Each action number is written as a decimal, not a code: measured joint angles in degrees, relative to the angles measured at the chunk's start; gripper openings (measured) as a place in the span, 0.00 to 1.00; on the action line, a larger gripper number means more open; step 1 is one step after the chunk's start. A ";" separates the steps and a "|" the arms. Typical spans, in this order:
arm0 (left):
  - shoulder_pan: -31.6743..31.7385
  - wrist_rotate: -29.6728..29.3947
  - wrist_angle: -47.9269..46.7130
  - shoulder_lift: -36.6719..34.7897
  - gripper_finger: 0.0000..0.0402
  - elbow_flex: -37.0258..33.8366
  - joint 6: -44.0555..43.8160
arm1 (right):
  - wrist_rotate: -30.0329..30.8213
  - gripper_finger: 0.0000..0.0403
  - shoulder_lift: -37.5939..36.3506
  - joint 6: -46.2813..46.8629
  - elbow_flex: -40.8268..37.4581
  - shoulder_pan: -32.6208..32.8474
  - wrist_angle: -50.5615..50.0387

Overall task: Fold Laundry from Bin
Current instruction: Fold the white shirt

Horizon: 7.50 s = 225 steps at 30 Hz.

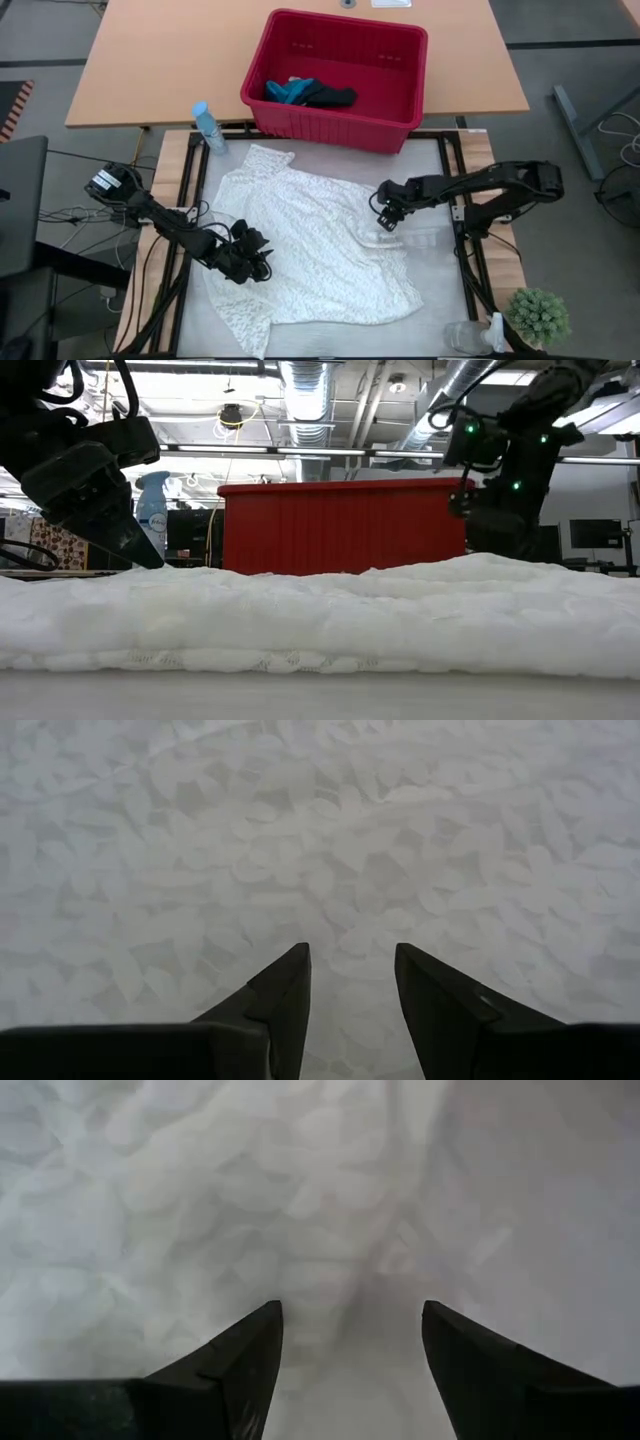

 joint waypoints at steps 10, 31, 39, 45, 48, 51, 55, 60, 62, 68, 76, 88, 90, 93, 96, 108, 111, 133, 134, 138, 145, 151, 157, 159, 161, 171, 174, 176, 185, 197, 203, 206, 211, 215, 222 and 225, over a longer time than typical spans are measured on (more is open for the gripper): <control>0.00 -0.04 -0.01 0.00 0.35 0.00 -0.17 | -1.05 0.47 5.73 2.24 -0.26 0.14 1.95; 0.00 0.39 -0.03 -0.02 0.35 0.00 -0.76 | 14.11 0.04 6.89 4.57 12.63 0.05 -20.45; 0.00 0.07 -0.07 -0.02 0.35 0.00 -0.74 | 23.02 0.05 6.87 7.70 13.53 -3.34 -20.61; 0.00 0.14 -0.10 -0.02 0.35 0.00 -0.79 | 28.33 0.11 6.83 11.57 13.53 -6.83 -20.73; 0.00 0.25 -0.07 -0.02 0.35 0.00 -0.79 | 25.56 0.13 6.81 9.44 13.53 -8.17 -20.43; 0.00 0.37 -0.07 -0.02 0.35 0.00 -0.77 | 22.43 0.18 6.89 7.28 13.53 -8.96 -20.44; 0.00 0.39 -0.10 -0.02 0.35 0.00 -0.76 | 24.70 0.29 7.03 6.18 13.16 -9.81 -21.33; 0.00 0.42 -0.16 -0.02 0.35 0.00 -0.71 | 28.55 0.43 6.99 6.97 13.24 -10.49 -21.30; 0.00 0.30 -0.20 -0.02 0.35 0.01 -0.27 | 30.30 0.46 6.94 7.06 13.44 -10.50 -21.24; 1.02 -11.53 5.09 -0.55 0.35 0.02 2.24 | 28.66 0.48 6.94 1.91 13.77 -10.81 -17.52; 15.66 -0.77 6.31 -7.42 0.35 4.58 17.36 | 23.87 0.48 6.94 -3.44 13.79 -10.76 -14.14; 51.98 14.35 -7.20 -12.40 0.35 6.23 21.33 | 22.73 0.48 6.04 -5.21 13.79 -10.79 -15.16; 55.22 14.53 -8.01 -12.33 0.35 6.05 22.04 | 22.73 0.48 5.95 -5.95 13.79 -10.83 -14.87; 58.34 14.60 -8.95 -12.33 0.35 5.77 24.15 | 22.72 0.48 5.93 -6.53 13.79 -11.16 -14.59; 60.63 16.64 -10.40 -12.33 0.35 5.77 27.54 | 22.62 0.48 5.93 -7.71 13.79 -11.20 -14.56; 71.04 26.31 -9.97 -12.31 0.35 5.70 39.77 | 19.45 0.48 5.93 -10.62 13.79 -11.76 -13.04; 73.70 30.72 -7.01 -12.31 0.35 5.70 39.90 | 18.82 0.48 5.93 -11.96 13.79 -12.50 -10.84; 74.66 37.53 -1.39 -2.19 0.35 5.64 43.23 | 12.11 0.48 5.95 -11.83 13.79 -20.73 -7.91; 74.66 37.51 -0.53 -0.74 0.35 5.64 43.25 | 12.11 0.48 5.97 -11.85 13.79 -20.73 -7.92; 74.69 36.56 2.51 4.49 0.35 5.64 43.28 | 12.10 0.48 6.07 -11.87 13.79 -20.73 -7.91; 74.69 36.13 6.19 11.24 0.35 5.99 44.83 | 11.96 0.48 6.13 -12.06 13.56 -20.88 -7.79; 74.93 35.93 6.88 12.35 0.33 5.92 46.07 | 8.92 0.47 6.13 -12.03 10.00 -21.86 -6.11; 75.00 36.17 6.75 12.41 0.20 5.90 46.05 | 8.76 0.31 6.13 -10.93 7.48 -22.81 -5.35; 75.01 36.18 6.73 12.44 0.14 5.88 46.36 | 8.48 0.22 6.15 -10.91 7.43 -22.81 -4.47; 74.99 36.44 6.79 12.46 0.07 5.88 46.71 | 7.84 0.12 6.13 -10.91 7.43 -22.79 -2.54; 74.06 36.17 2.47 8.21 0.00 7.45 45.21 | 8.52 0.03 6.02 -12.05 10.79 -19.33 -2.36; 73.55 35.08 0.40 5.55 0.00 7.39 44.52 | 11.12 0.03 6.02 -11.37 12.16 -17.95 -5.74; 73.06 33.70 -1.36 4.24 0.00 7.44 44.58 | 13.04 0.03 5.97 -10.34 12.80 -17.01 -8.15; 67.90 28.92 -4.56 3.08 0.00 7.48 44.44 | 19.81 0.03 5.97 -6.07 13.25 -10.21 -13.88; 60.92 23.53 -4.52 1.71 0.00 7.58 42.94 | 24.30 0.03 -0.50 1.32 13.27 -3.19 -19.02; 58.09 22.61 -5.23 -5.38 0.00 7.61 41.26 | 24.36 0.03 -4.27 2.19 13.27 -1.11 -19.49; 56.43 22.55 -7.04 -9.43 0.00 7.63 40.02 | 24.35 0.03 -5.04 2.40 13.27 0.04 -19.53; 52.29 21.47 -12.85 -14.74 0.00 7.63 37.76 | 24.47 0.03 -5.22 5.64 13.27 3.28 -21.42; 47.26 16.92 -17.16 -17.41 0.00 7.63 34.81 | 25.93 0.03 -5.22 10.16 13.27 7.57 -23.97; 35.98 11.33 -18.43 -18.10 0.00 7.63 28.89 | 27.28 0.03 -5.22 20.60 13.27 16.83 -28.15; 31.10 8.08 -18.50 -17.99 0.00 7.63 25.88 | 27.82 0.03 -5.22 25.39 13.27 20.60 -30.26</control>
